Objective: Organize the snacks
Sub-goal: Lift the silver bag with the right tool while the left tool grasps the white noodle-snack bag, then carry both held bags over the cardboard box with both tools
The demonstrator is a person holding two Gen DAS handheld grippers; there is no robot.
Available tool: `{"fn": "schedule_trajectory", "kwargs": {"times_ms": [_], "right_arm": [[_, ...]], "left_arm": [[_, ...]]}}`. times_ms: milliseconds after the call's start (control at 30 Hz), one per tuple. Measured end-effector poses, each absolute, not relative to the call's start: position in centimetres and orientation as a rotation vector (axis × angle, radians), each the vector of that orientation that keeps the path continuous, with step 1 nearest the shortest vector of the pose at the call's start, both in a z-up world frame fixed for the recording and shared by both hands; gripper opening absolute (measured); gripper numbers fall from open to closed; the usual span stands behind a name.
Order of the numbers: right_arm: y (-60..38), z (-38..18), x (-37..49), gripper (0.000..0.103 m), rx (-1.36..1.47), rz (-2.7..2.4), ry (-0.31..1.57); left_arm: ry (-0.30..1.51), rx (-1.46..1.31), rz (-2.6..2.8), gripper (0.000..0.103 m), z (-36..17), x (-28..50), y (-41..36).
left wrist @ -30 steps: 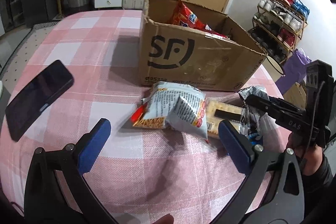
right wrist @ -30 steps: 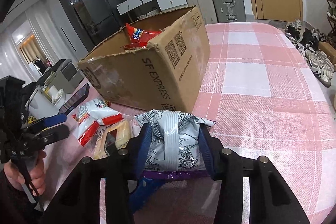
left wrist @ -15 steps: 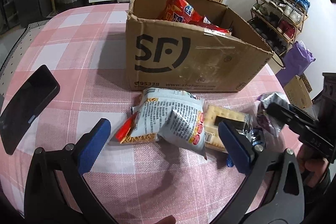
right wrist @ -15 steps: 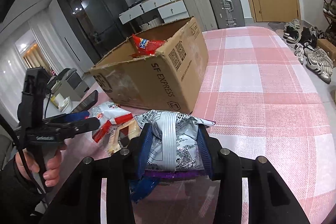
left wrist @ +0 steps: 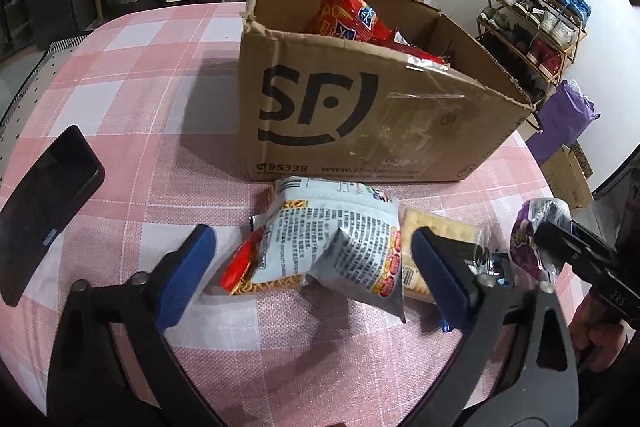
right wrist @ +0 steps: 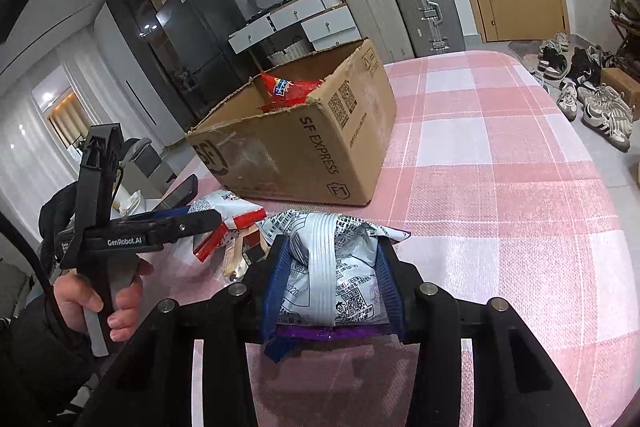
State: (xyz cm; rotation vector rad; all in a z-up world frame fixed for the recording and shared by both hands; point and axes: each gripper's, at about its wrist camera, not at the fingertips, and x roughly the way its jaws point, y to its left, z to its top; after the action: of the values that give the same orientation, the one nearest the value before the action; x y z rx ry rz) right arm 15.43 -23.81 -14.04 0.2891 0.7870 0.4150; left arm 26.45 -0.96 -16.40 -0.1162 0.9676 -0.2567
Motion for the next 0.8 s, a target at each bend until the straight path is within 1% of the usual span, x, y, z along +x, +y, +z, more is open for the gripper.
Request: {"fn": "schedule_trajectory", "kwargs": {"times_ms": [33, 100, 233, 500, 800], "right_arm": [[-23.8, -14.1, 15.4, 0.042, 0.291, 0.414, 0.787], [-23.8, -14.0, 15.2, 0.042, 0.292, 0.414, 0.786], [-23.8, -13.9, 14.9, 0.043, 0.303, 0.412, 0.785], [-23.6, -13.5, 14.2, 0.043, 0.307, 0.412, 0.784], [-23.7, -12.8, 13.3, 0.043, 0.32, 0.411, 0.774]], "left_arm": [[0.969, -0.118, -0.264, 0.088, -16.4, 26.6, -1.0], [0.974, -0.126, -0.279, 0.075, -16.5, 26.6, -1.0], [0.959, -0.125, -0.284, 0.073, -16.7, 26.4, -1.2], [0.943, -0.098, -0.287, 0.062, -16.7, 25.7, -1.5], [0.933, -0.088, -0.283, 0.059, -16.5, 24.4, -1.1]]}}
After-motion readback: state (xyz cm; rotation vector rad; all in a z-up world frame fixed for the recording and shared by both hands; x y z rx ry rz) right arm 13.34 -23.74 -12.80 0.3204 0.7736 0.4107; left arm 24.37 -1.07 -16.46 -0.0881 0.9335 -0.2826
